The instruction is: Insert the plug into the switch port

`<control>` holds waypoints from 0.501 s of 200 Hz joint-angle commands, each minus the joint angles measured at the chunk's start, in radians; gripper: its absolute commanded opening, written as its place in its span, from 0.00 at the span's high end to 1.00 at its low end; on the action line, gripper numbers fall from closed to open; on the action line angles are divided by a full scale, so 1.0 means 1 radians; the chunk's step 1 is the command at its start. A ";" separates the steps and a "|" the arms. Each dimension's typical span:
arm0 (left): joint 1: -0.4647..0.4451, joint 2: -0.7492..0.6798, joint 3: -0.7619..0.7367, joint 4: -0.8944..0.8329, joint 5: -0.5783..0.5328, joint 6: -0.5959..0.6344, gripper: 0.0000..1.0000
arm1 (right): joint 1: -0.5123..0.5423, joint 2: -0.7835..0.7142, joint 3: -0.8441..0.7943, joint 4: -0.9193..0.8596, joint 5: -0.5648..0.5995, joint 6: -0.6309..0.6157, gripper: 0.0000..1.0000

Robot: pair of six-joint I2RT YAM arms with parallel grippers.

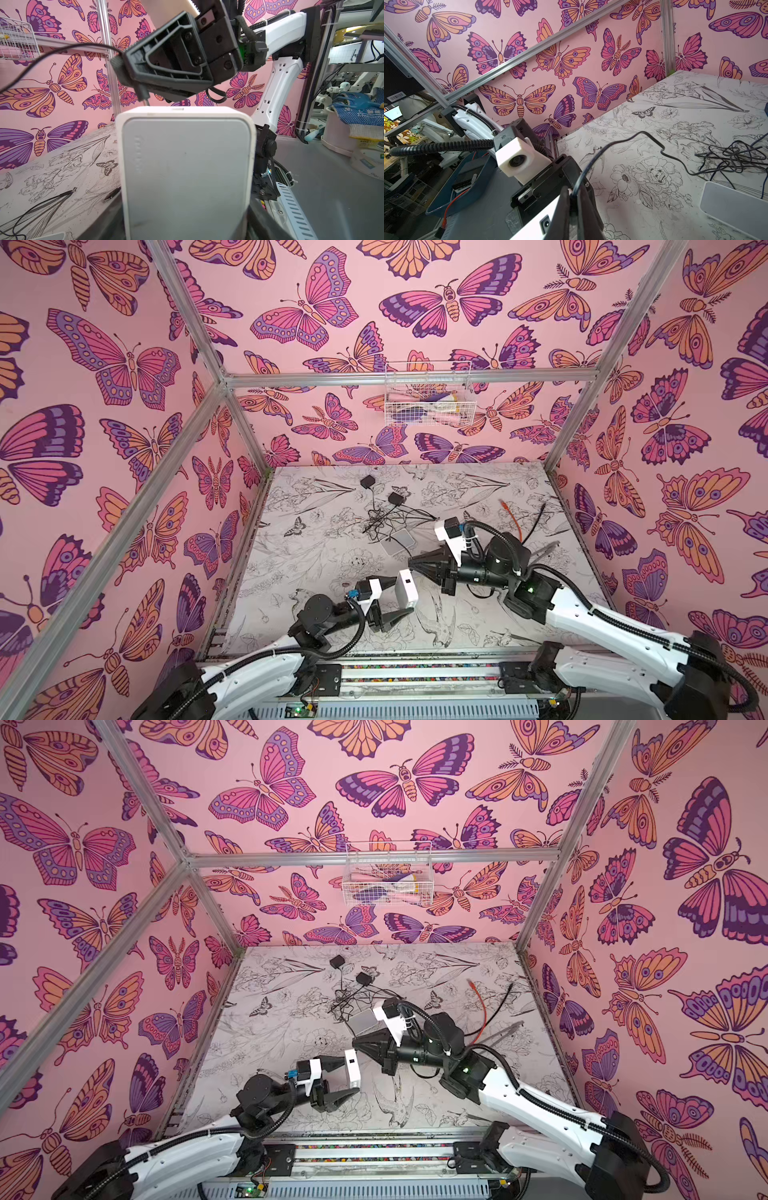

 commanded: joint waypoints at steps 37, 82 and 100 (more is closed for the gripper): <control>-0.006 0.008 -0.016 0.036 -0.004 -0.008 1.00 | 0.026 -0.020 0.003 0.038 0.023 -0.028 1.00; -0.006 0.005 -0.016 0.017 -0.012 -0.011 1.00 | 0.032 -0.046 0.010 0.003 0.095 -0.064 1.00; -0.006 -0.002 -0.016 0.001 -0.026 -0.013 1.00 | 0.036 -0.063 0.011 -0.015 0.114 -0.081 1.00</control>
